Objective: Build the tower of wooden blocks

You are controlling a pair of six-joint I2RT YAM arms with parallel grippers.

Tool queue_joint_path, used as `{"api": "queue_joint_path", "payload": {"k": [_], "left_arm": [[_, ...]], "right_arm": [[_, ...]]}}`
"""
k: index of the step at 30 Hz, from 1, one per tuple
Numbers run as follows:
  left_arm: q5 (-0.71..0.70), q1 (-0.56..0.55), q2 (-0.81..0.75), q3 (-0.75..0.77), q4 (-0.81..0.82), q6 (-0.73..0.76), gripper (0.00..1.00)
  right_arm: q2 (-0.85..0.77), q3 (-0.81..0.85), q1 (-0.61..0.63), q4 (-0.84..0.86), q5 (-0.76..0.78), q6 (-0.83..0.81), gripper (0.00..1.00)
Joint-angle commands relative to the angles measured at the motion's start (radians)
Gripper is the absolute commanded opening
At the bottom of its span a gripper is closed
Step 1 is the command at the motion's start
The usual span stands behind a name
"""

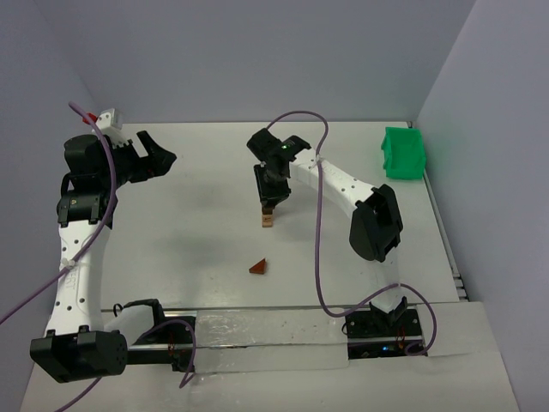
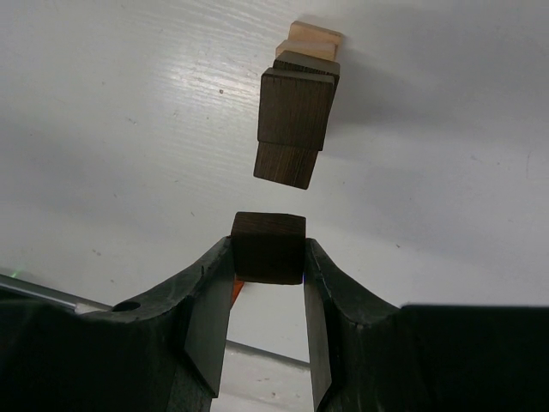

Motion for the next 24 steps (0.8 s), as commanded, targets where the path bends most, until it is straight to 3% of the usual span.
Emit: {"api": "queue_joint_path", "payload": {"k": [1,24], "left_arm": [[0.008,0.006,-0.001,0.005,0.058,-0.013,0.99],[0.005,0.006,-0.018,-0.024,0.077,-0.015,0.99]], "right_arm": [[-0.001,0.043,-0.008,-0.014,0.026,0.0,0.0],[0.084,0.095,-0.008,-0.015,0.068,0.015,0.09]]}}
